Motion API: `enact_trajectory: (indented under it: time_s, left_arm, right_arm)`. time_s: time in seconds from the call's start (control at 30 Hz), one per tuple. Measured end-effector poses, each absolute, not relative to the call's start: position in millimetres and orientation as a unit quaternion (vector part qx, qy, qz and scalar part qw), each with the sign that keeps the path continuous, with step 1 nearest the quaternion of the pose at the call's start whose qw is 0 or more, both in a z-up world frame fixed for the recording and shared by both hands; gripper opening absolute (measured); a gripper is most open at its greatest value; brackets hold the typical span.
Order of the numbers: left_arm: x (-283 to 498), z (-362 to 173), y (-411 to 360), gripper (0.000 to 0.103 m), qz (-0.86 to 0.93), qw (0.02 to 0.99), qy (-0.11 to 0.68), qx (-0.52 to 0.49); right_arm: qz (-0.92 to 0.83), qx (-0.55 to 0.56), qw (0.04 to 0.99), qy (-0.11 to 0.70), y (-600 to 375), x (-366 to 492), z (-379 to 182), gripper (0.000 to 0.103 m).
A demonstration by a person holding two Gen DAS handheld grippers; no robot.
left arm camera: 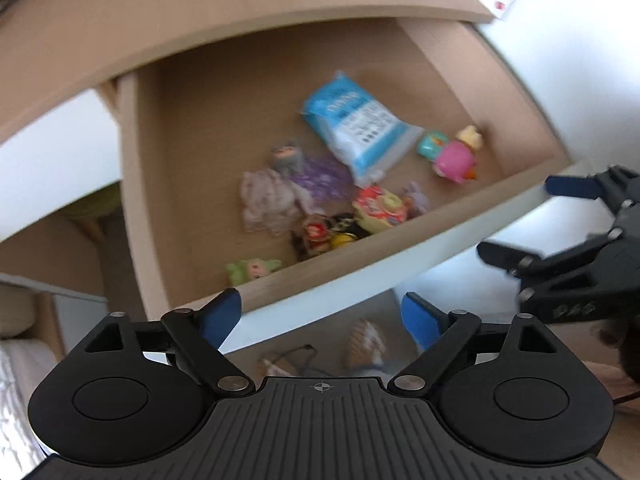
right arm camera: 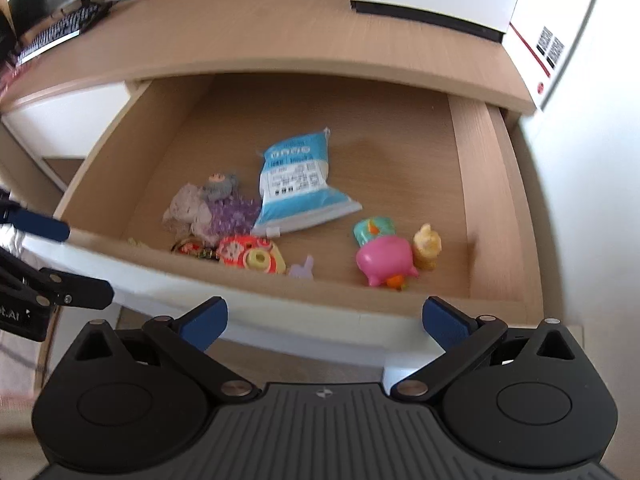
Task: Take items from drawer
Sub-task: 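Reach into the drawer and grasp the blue packet with the left gripper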
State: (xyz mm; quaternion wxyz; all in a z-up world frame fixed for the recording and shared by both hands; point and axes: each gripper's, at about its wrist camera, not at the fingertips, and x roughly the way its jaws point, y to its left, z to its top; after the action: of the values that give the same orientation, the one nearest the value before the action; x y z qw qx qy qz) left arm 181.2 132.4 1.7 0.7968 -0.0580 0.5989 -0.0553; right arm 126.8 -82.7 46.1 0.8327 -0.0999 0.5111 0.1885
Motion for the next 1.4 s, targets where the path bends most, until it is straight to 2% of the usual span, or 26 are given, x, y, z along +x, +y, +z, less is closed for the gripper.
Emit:
enact_trajectory:
  time_s: [0.1, 0.2, 0.27, 0.47, 0.73, 0.87, 1.2, 1.27, 1.4]
  left_arm:
    - [193, 5, 154, 0.079, -0.082, 0.796, 0.588, -0.119]
    - [212, 13, 172, 0.075, -0.067, 0.825, 0.548, -0.120]
    - [224, 17, 182, 0.075, -0.060, 0.835, 0.528, -0.146]
    - [261, 4, 183, 0.075, -0.056, 0.833, 0.518, -0.184]
    - [304, -29, 155, 0.075, -0.032, 0.817, 0.533, -0.218]
    - [332, -46, 150, 0.075, 0.018, 0.800, 0.547, -0.247]
    - [377, -92, 113, 0.076, 0.067, 0.779, 0.588, -0.204]
    - [377, -95, 110, 0.064, 0.067, 0.781, 0.589, -0.197]
    - [371, -91, 115, 0.056, 0.050, 0.788, 0.584, -0.190]
  right_arm:
    - [0.155, -0.136, 0.820, 0.534, -76, 114, 41, 0.103]
    - [0.139, -0.028, 0.755, 0.641, -94, 125, 21, 0.103]
    - [0.126, 0.007, 0.773, 0.621, -104, 121, 33, 0.103]
    - [0.098, 0.021, 0.850, 0.517, -106, 120, 88, 0.103]
    - [0.053, -0.041, 0.910, 0.408, -99, 147, 108, 0.103]
    - [0.063, -0.055, 0.910, 0.407, -101, 177, 107, 0.103]
    - [0.079, -0.085, 0.899, 0.422, -102, 226, 91, 0.103]
    - [0.084, -0.095, 0.895, 0.427, -101, 233, 86, 0.103]
    - [0.102, -0.094, 0.894, 0.427, -99, 247, 78, 0.103]
